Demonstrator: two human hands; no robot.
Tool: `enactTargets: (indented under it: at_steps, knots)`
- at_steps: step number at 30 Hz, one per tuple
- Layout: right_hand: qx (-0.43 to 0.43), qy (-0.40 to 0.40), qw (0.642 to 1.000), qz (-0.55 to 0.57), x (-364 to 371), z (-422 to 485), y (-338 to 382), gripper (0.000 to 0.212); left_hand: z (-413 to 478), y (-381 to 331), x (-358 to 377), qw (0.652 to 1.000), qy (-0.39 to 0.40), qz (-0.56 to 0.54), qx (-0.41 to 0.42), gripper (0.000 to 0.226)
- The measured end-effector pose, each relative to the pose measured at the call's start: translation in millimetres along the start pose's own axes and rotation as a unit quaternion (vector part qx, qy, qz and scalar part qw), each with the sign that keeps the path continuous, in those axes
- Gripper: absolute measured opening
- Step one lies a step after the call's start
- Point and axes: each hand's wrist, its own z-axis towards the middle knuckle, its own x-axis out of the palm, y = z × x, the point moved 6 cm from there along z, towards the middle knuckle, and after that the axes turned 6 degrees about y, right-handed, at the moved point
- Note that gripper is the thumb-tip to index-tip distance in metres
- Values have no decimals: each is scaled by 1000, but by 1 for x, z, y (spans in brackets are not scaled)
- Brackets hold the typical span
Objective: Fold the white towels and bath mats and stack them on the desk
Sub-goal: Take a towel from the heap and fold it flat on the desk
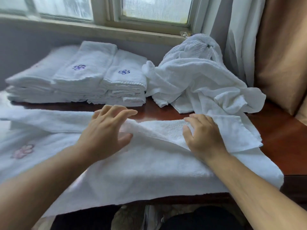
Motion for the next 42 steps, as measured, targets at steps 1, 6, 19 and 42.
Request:
enactTargets:
  at_steps: [1,6,19,42]
  knots:
    - [-22,29,999,41,5,2,21,48,-8,18,-6,1000,3,-8,-24,67]
    - [-145,155,977,-2,54,12,128,91,-44,101,-14,982,83,-25,-167,88]
    - [-114,36,990,78,87,58,145,53,-16,141,-2,975,75,-32,-208,69]
    - [-448,28,891,73,59,17,182,12,-93,140,-69,979,75,179,-65,29]
